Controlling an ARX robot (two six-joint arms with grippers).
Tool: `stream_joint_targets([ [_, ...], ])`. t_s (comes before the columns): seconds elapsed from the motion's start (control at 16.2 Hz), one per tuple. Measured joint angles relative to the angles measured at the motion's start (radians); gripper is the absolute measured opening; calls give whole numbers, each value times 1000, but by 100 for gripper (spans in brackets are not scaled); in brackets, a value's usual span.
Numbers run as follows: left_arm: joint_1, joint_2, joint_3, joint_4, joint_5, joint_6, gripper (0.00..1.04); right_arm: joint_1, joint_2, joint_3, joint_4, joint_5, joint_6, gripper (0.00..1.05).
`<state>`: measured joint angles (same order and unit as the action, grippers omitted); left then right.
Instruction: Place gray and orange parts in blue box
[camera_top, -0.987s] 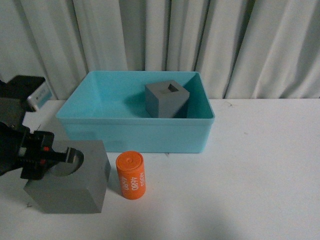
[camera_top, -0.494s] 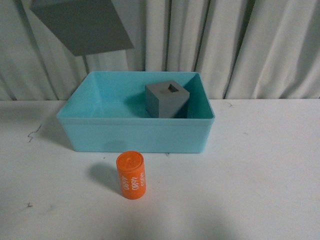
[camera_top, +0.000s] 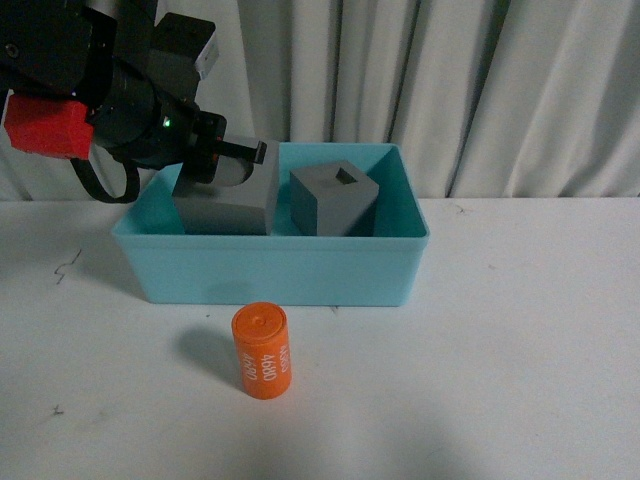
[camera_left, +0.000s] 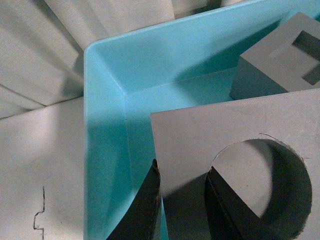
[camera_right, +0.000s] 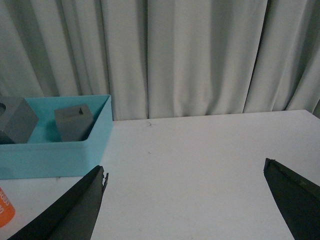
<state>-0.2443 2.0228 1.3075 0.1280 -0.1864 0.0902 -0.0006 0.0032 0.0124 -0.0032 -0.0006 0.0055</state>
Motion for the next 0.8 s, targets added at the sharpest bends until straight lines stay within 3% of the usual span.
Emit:
stream_joint_targets([
  [0.8,37,68,44,8,-12,24,19,0,0,0,0,0,0,98],
])
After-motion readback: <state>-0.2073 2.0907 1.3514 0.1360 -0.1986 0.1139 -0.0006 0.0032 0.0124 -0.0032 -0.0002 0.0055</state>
